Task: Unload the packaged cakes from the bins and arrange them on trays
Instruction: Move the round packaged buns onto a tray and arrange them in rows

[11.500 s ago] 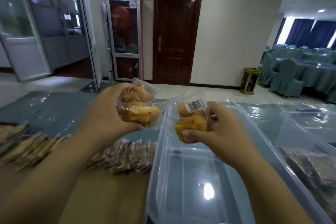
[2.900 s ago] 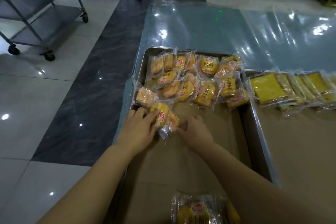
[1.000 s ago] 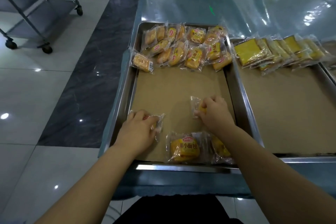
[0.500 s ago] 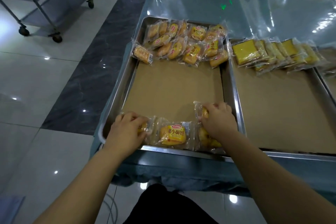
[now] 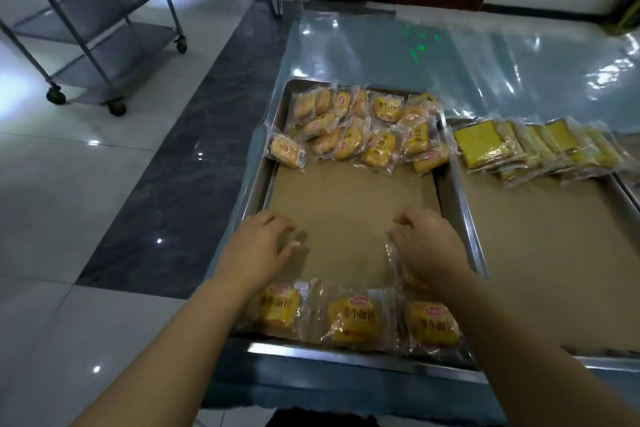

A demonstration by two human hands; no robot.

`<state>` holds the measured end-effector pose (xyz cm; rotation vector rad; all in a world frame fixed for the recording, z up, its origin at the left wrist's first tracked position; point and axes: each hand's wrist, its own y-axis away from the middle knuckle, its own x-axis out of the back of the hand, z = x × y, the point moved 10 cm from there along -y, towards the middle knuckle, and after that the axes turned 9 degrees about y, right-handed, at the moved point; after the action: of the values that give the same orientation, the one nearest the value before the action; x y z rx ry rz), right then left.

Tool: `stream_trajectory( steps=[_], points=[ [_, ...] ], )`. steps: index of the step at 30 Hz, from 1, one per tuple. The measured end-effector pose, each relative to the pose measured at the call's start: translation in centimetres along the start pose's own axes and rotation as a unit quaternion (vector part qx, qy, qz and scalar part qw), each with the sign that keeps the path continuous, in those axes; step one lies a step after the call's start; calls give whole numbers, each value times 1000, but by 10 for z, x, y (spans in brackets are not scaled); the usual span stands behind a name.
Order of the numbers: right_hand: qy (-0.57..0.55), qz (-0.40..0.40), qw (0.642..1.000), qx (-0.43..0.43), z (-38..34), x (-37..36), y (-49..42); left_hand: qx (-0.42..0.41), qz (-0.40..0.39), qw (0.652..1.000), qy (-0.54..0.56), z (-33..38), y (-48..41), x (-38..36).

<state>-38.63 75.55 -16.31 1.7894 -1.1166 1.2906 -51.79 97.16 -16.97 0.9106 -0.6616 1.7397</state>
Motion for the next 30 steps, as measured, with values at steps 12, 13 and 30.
stream_trajectory(
  steps=[12,13,30],
  points=[
    [44,6,999,-3,-32,4,-91,-128,-33,977,-170,4,-140,10],
    [51,8,999,-4,-34,3,-101,-128,-40,972,-194,2,-148,6],
    [-127,-31,983,-132,-20,-30,-178,-118,8,993,-21,0,-176,18]
  ],
)
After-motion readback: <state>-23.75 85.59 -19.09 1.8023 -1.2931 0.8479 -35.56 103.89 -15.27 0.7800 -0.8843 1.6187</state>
